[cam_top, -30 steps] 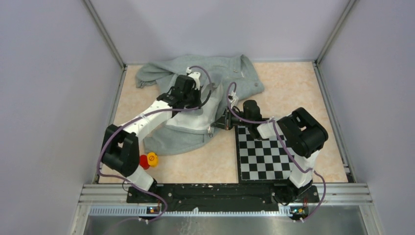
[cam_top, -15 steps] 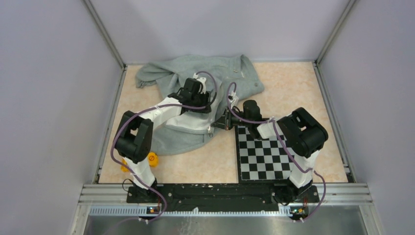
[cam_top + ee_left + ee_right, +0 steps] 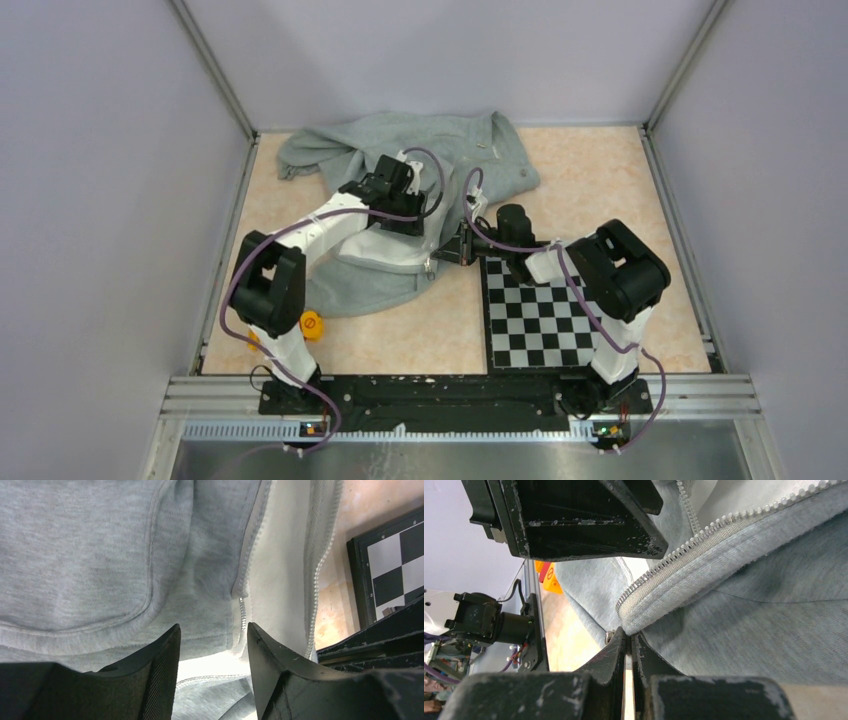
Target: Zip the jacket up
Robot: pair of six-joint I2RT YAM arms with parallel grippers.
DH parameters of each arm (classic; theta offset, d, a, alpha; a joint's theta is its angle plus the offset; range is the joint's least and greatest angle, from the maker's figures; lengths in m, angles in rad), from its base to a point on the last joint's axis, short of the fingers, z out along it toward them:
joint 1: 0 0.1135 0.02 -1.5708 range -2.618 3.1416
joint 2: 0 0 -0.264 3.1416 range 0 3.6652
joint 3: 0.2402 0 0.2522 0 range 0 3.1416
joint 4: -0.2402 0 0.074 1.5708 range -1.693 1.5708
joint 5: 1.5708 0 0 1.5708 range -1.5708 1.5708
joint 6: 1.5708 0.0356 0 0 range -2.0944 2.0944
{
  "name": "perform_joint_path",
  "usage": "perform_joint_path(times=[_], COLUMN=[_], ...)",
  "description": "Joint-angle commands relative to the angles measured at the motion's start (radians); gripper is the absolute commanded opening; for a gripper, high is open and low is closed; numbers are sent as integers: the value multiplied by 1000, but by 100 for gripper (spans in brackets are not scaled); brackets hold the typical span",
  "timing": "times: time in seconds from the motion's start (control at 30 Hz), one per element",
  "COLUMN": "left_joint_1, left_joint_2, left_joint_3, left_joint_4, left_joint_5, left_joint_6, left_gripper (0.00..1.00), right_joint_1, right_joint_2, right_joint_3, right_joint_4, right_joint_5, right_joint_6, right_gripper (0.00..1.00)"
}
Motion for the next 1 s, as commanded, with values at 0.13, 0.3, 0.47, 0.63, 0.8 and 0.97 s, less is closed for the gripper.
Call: perform_joint_path(times=[0.13, 0.3, 0.47, 0.63, 0.8, 0.97], left_joint_1=[-12, -27, -38, -39, -39, -38], left_joint_2=[48, 91, 136, 131, 84, 16], left_joint_3=[78, 93, 84, 46, 21, -26], left_joint_4=[-52, -33, -21, 32, 92, 153], left_joint_5=[-6, -39, -94, -142, -117, -60], left_joint_6=[48, 49, 45, 28, 41, 62], left_gripper=[60, 56, 52, 40, 24, 10], right_joint_1=[10, 10, 10, 10, 10, 10], right_joint_2=[14, 14, 14, 16, 16, 14], right_joint_3=[29, 29, 30, 32, 32, 30], right_joint_4=[62, 63, 60, 59, 59, 60], right_joint_5=[-13, -14, -14, -14, -15, -15], right_joint_6=[-3, -2, -2, -3, -2, -2], right_gripper=[0, 0, 0, 0, 0, 0])
